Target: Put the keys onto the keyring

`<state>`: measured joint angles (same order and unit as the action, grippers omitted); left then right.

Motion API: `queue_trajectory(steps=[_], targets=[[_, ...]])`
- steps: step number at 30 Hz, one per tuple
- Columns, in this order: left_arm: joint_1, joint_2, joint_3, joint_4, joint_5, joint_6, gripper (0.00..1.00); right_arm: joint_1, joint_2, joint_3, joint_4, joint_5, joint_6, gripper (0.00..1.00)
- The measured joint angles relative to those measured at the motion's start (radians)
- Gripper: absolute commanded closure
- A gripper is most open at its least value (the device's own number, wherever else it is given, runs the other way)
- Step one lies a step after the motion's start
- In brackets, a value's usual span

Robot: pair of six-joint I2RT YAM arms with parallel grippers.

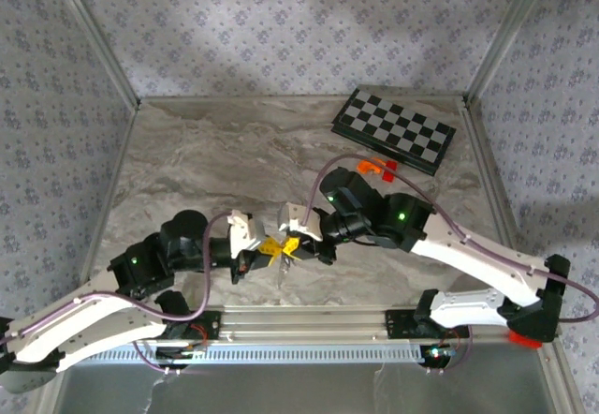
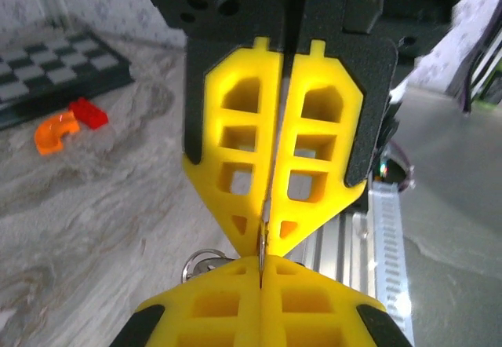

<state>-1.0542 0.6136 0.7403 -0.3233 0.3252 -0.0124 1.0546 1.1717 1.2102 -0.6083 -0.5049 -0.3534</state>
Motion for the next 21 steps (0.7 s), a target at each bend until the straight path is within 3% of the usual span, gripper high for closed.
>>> queue_trajectory(steps=[13, 21], targets=[[-0.002, -0.038, -0.051, 0.178, 0.034, -0.042, 1.0, -0.029, -0.106, -0.115, 0.212, -0.069, 0.081, 0.81], [-0.002, -0.04, -0.061, 0.195, 0.023, -0.041, 1.0, -0.047, -0.12, -0.142, 0.253, -0.109, 0.119, 1.0]])
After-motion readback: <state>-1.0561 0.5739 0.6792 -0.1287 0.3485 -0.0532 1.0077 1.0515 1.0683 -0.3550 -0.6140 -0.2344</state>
